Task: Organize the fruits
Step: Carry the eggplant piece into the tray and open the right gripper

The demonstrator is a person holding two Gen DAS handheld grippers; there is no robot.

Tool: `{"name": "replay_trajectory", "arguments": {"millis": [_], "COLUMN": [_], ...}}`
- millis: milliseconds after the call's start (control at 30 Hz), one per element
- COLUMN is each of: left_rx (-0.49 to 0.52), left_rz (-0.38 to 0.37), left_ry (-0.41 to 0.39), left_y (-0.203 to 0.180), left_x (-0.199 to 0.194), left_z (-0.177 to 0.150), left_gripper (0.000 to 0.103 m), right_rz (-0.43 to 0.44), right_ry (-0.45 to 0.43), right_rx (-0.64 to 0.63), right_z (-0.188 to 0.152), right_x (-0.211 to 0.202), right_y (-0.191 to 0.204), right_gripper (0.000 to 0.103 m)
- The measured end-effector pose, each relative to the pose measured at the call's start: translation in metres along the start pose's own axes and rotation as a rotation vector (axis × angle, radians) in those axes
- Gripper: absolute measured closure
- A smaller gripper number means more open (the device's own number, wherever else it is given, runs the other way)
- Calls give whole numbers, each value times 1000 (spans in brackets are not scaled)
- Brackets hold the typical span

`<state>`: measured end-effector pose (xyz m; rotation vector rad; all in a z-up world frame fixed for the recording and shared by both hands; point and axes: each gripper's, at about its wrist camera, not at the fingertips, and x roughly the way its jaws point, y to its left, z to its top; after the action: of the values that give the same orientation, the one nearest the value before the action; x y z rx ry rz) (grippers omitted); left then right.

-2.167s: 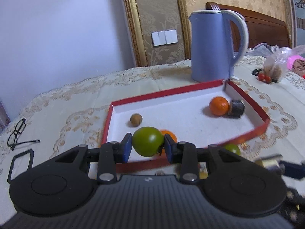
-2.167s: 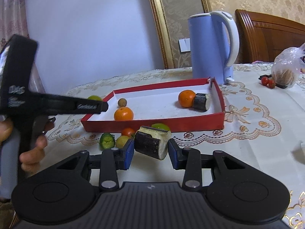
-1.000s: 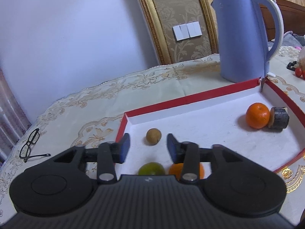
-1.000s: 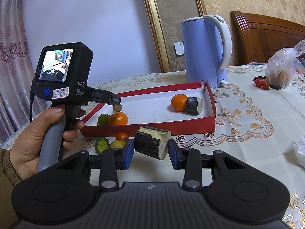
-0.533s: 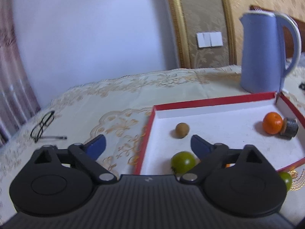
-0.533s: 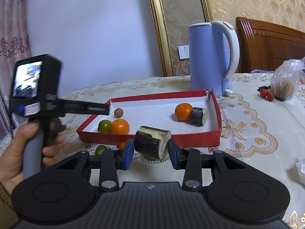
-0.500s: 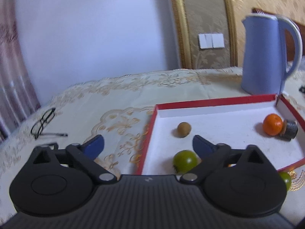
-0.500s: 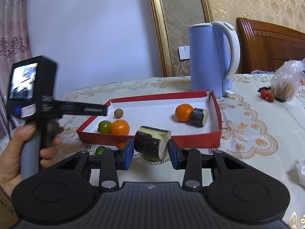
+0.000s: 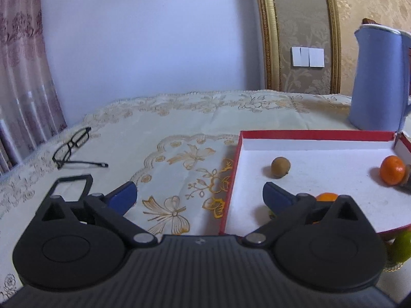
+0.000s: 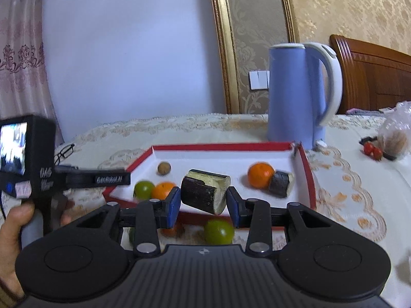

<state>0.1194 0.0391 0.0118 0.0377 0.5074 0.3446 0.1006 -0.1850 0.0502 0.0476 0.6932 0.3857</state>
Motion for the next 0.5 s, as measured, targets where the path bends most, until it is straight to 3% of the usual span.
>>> {"name": "replay_trajectory", "arguments": {"millis": [200, 500], "left_rx": [-23, -5], "left_rz": [-11, -26], "left_ry": [34, 35], "left_y": [6, 4], "left_x": [7, 7], "left_z": [0, -2], "left_gripper": [0, 0], "right_rz": [-7, -16], "right_ry": [-26, 2], "right_rx": [-24, -38], "right_z": [19, 43], "right_x": [15, 56], "right_y": [4, -2], "right_gripper": [65, 65]}}
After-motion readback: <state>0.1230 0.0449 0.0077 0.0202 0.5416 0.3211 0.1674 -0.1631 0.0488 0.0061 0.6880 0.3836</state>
